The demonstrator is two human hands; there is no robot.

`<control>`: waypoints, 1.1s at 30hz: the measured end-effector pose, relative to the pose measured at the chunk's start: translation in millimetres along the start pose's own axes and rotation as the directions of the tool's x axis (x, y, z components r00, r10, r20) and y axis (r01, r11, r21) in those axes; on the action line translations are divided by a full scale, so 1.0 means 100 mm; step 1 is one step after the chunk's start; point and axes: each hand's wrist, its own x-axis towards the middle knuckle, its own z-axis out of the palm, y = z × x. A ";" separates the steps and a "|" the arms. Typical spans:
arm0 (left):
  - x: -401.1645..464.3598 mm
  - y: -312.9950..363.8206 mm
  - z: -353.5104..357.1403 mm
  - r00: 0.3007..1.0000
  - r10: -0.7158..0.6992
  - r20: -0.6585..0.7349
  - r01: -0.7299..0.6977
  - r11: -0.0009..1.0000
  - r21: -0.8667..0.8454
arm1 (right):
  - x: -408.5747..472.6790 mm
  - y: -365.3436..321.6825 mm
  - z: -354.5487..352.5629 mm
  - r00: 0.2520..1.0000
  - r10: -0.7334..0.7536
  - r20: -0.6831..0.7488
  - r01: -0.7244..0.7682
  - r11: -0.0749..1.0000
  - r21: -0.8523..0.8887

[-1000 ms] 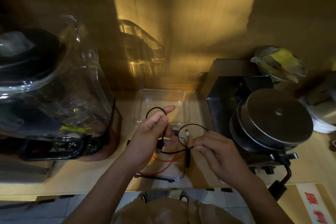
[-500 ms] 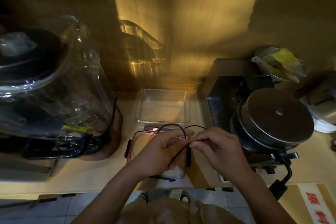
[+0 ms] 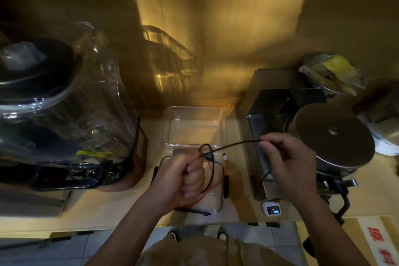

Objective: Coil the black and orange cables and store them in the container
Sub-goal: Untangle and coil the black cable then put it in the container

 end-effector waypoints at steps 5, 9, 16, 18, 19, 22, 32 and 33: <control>0.01 0.08 -0.18 0.968 0.130 0.215 -0.019 0.891 -0.453 | 0.02 0.05 -0.01 0.996 0.066 -0.052 -0.068 0.997 -0.023; 0.00 0.11 -0.23 0.937 0.235 0.258 -0.039 0.804 -0.593 | 0.02 0.06 -0.03 0.989 0.113 -0.093 -0.120 0.991 -0.063; -0.04 0.12 -0.35 0.955 0.224 0.192 -0.072 0.808 -0.584 | -0.05 0.16 -0.01 0.991 0.129 -0.034 -0.132 0.981 -0.142; -0.04 0.13 -0.35 0.957 0.228 0.179 -0.084 0.810 -0.581 | -0.06 0.20 -0.02 0.996 0.091 0.026 -0.085 0.979 -0.186; -0.04 0.13 -0.34 0.959 0.231 0.166 -0.097 0.814 -0.573 | -0.06 0.21 -0.03 0.995 0.064 0.070 -0.050 0.980 -0.192; -0.04 0.14 -0.33 0.958 0.246 0.148 -0.123 0.816 -0.564 | -0.07 0.20 -0.04 0.972 -0.003 0.234 0.043 0.986 -0.164; -0.03 0.15 -0.33 0.969 0.223 0.105 -0.125 0.812 -0.570 | -0.18 0.06 0.00 0.926 0.041 0.375 -0.043 0.999 -0.001; -0.02 0.15 -0.32 0.969 0.225 0.102 -0.127 0.809 -0.574 | -0.18 0.04 0.01 0.930 0.044 0.366 -0.052 0.999 0.013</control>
